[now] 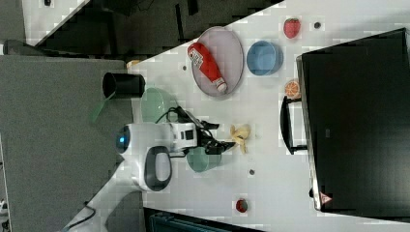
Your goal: Pick banana from table and place on oven.
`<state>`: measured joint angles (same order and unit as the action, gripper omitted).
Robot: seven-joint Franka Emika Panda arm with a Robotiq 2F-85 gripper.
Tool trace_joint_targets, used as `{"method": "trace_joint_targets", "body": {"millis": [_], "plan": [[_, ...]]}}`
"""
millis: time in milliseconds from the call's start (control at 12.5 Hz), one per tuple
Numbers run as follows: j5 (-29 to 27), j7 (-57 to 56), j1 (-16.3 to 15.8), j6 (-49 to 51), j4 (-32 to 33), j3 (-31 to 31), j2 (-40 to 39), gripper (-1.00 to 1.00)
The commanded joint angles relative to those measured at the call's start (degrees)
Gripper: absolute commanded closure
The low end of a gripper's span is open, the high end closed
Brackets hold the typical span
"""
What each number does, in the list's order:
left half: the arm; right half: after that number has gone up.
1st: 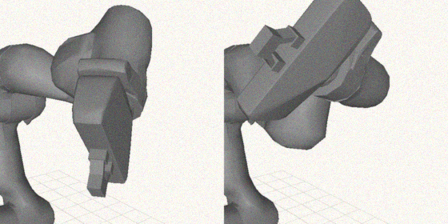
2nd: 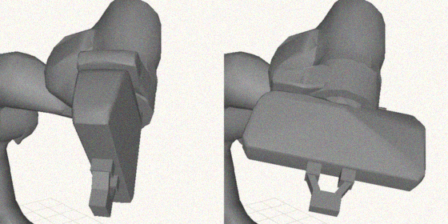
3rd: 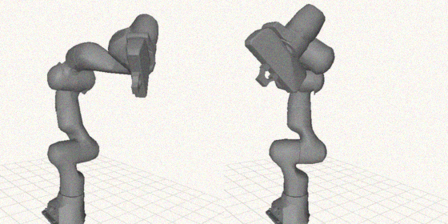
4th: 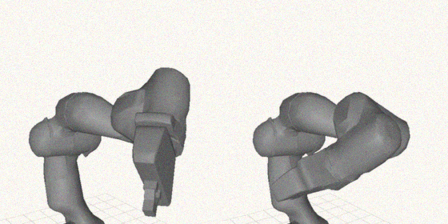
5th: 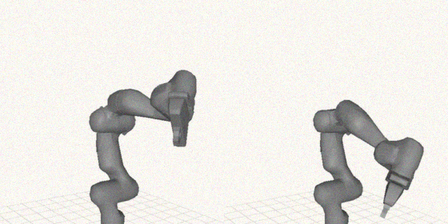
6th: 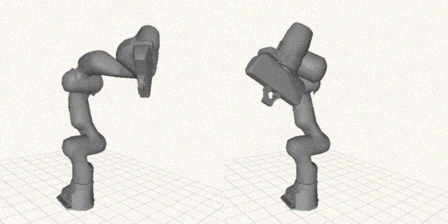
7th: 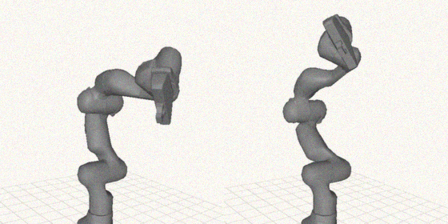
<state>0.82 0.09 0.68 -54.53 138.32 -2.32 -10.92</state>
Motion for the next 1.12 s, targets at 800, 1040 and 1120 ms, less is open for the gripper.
{"method": "trace_joint_targets", "body": {"millis": [800, 1040, 1120], "plan": [[0.6, 9.5, -0.3, -9.5, 0.8, -2.5, -9.1, 0.05], [0.6, 9.5, -0.3, -9.8, 0.9, -2.6, -8.9, 0.50], [0.6, 9.5, -0.3, -9.7, 0.8, -2.6, -8.4, 0.50]]}}
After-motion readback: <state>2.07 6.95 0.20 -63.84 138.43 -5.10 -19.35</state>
